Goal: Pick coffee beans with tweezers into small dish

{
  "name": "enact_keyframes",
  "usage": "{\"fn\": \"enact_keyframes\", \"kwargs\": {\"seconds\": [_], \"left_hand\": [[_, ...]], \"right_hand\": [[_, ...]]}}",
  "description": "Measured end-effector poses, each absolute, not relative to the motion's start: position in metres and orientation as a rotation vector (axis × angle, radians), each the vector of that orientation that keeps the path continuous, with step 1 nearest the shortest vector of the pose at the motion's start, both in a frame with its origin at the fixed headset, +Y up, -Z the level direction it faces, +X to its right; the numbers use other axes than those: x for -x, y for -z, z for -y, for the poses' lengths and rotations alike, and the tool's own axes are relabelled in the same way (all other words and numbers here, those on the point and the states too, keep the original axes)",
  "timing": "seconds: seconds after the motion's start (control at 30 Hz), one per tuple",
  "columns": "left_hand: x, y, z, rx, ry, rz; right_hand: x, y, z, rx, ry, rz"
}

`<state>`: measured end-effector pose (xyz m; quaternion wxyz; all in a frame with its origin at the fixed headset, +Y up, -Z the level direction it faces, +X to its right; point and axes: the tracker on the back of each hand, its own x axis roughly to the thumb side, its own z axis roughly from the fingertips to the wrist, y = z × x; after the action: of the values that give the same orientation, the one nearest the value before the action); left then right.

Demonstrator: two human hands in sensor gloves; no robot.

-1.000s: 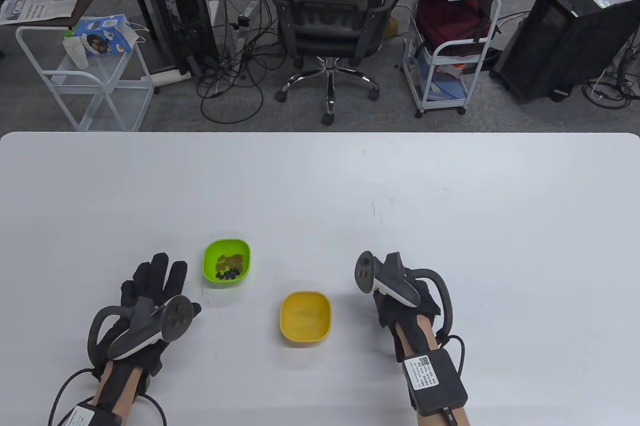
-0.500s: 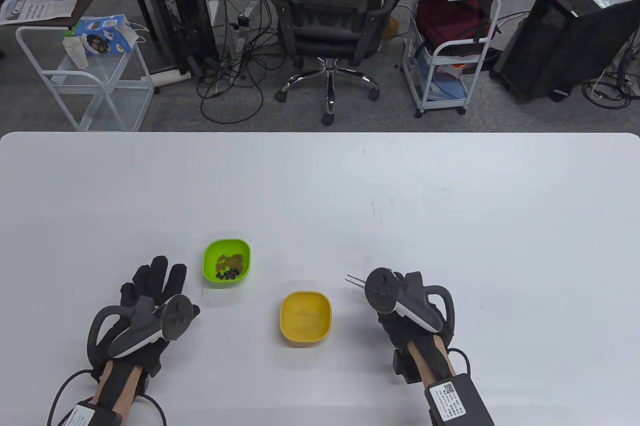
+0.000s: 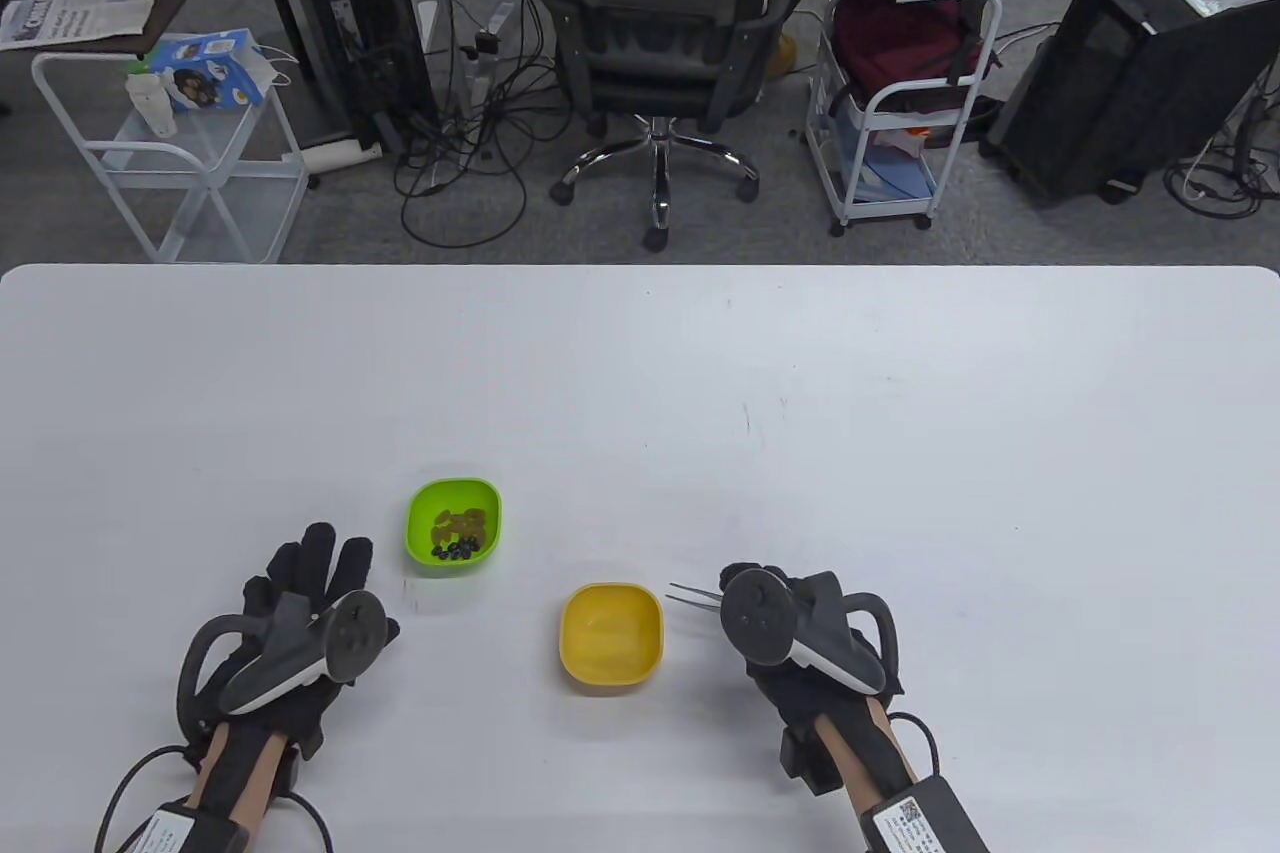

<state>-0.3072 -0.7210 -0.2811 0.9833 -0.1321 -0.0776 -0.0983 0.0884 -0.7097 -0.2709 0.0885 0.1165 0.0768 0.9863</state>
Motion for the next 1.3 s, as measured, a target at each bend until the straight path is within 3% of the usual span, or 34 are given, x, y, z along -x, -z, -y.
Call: {"fn": "enact_keyframes", "kwargs": {"seconds": [0.3, 0.53, 0.87, 1.3], "left_hand": [[0.305, 0.286, 0.719, 0.284, 0.027, 0.185], [0.294, 0.312, 0.702, 0.313, 0.023, 0.217], [0.251, 0.372, 0.697, 0.464, 0.137, 0.265], [0.237, 0.401, 0.701, 0.592, 0.225, 0.271]], "right_hand": [[-0.089, 0.267, 0.712, -0.369, -2.912, -0.264], [-0.090, 0.265, 0.710, -0.382, -2.894, -0.248], [-0.092, 0.263, 0.707, -0.373, -2.895, -0.236], [-0.096, 0.264, 0.707, -0.341, -2.896, -0.256]]}}
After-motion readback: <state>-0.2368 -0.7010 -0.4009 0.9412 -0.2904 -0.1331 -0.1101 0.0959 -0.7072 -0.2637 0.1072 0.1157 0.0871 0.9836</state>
